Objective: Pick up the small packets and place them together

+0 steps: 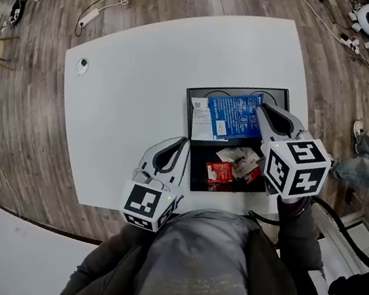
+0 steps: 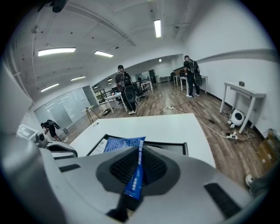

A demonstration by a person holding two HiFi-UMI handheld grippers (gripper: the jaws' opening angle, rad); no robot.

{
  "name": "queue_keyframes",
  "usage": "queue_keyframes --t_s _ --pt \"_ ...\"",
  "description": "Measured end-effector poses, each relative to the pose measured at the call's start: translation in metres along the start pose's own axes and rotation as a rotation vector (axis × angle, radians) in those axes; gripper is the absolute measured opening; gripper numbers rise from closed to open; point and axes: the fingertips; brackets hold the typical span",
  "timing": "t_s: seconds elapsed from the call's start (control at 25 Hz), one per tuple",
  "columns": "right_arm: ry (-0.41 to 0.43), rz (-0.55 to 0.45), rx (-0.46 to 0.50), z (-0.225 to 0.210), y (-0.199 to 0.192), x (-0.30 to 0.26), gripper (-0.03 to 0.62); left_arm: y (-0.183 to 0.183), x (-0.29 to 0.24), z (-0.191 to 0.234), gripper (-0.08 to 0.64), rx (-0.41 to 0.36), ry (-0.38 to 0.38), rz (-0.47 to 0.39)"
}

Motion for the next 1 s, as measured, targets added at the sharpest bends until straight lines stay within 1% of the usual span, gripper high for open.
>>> queue_keyframes --t_s 0.28,0.32,0.4,0.44,0.6,0.8,1.0 --pt "-0.037 0.013 -0.003 -0.004 -0.004 -0.009 0.034 -0.002 -0.003 0.004 0.002 0.006 -0.007 0.003" --pt "-0.046 0.013 0.002 -0.004 -0.004 -0.009 0.043 -0.003 -0.003 0.004 0.002 0.007 -0.008 0.003" --pt "-0.066 0.009 0.015 -0.005 -0.004 -0.009 0.107 -0.002 -0.002 0.004 0.002 0.009 -0.009 0.003" --pt "-0.077 0.004 0.018 -0.006 -0.003 -0.008 0.112 -0.002 -0.002 0.005 0.002 0.010 -0.009 0.002" --pt "-0.111 -0.028 0.013 -0.009 -0.001 -0.004 0.112 -0.003 0.001 0.004 0.002 0.004 -0.009 -0.007" --pt "-0.134 -0.086 0.017 -0.011 0.010 0.007 0.112 0.001 0.003 0.002 0.002 -0.015 -0.013 -0.030" --pt "-0.147 -0.103 0.014 -0.009 0.004 0.024 0.112 0.000 0.010 -0.010 0.002 -0.029 -0.030 -0.038"
Point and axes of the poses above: the fingertips, and each gripper's own axes: x backward along the fingers, z to its left, y out of its top, and after that the axes turned 12 degrees about -y, right-handed
